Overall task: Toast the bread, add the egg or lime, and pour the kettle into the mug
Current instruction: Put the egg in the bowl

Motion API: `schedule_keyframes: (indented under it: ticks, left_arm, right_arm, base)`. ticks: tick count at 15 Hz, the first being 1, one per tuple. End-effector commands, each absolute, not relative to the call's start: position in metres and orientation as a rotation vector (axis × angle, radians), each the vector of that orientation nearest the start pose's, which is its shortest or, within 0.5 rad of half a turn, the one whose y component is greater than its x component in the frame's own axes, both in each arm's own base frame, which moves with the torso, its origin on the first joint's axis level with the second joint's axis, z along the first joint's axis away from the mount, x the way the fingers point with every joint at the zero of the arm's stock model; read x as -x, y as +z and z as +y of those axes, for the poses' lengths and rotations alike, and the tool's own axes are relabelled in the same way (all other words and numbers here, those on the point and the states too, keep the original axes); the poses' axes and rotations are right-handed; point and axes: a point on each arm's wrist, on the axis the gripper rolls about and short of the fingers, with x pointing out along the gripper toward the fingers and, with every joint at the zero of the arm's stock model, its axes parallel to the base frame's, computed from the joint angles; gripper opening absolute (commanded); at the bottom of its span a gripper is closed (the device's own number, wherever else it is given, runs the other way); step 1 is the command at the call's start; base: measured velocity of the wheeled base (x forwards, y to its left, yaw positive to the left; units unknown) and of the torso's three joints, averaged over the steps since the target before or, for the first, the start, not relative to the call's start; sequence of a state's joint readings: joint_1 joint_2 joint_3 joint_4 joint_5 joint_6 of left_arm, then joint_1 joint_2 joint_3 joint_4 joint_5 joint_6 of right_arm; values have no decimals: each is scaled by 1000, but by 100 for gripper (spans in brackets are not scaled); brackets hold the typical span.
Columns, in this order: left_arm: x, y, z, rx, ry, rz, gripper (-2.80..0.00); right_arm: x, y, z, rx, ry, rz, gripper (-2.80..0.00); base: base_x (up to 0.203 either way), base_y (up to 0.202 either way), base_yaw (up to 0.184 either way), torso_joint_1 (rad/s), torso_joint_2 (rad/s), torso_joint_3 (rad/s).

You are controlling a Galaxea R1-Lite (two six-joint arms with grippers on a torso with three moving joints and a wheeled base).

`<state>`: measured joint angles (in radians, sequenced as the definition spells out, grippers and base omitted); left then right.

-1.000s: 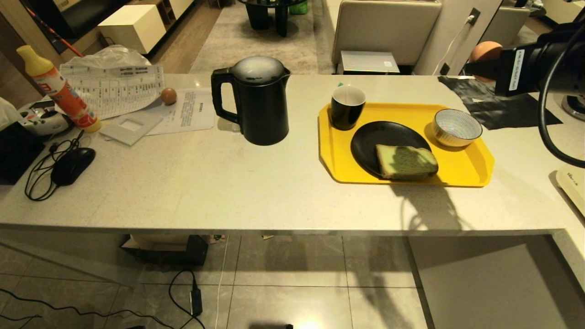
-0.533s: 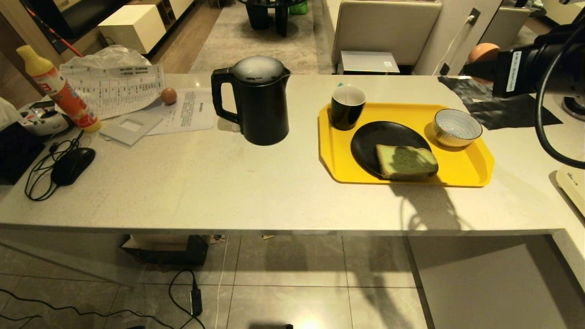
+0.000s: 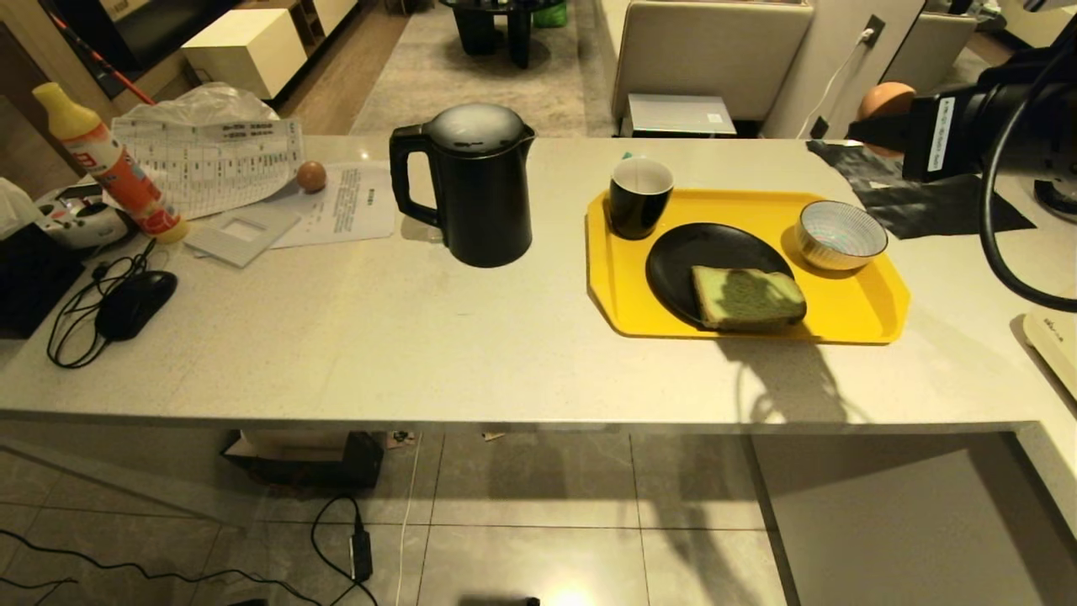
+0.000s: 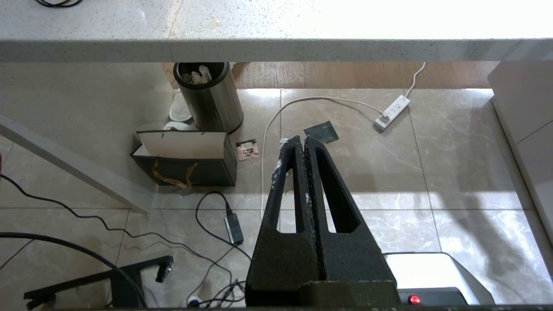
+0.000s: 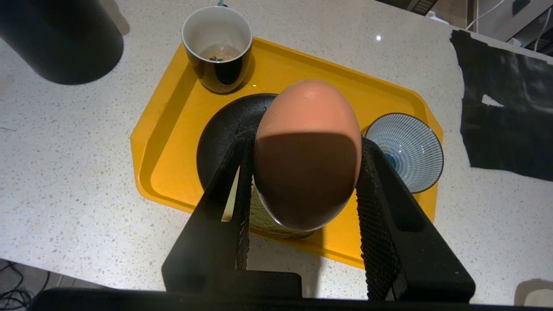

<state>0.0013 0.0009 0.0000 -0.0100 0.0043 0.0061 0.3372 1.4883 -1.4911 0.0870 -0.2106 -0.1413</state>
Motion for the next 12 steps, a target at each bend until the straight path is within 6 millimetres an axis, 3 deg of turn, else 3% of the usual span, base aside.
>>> schedule_keyframes:
  ticks: [1,7,12]
  left_arm:
    - [23,77,0,-6,8,-9,-280]
    - [23,77,0,-6,8,-9,-280]
    - [23,77,0,-6,6,-9,-280]
  right_arm:
    - [-239,366,79,165,131,75,-280]
    - [-240,365,79,165,132,77,-280]
    - [-240,366,81,164,204,70,-280]
  base:
    - [0,0,0,0,0,0]
    - [1,-137,0,4,3,3]
    - [0,0,0,0,0,0]
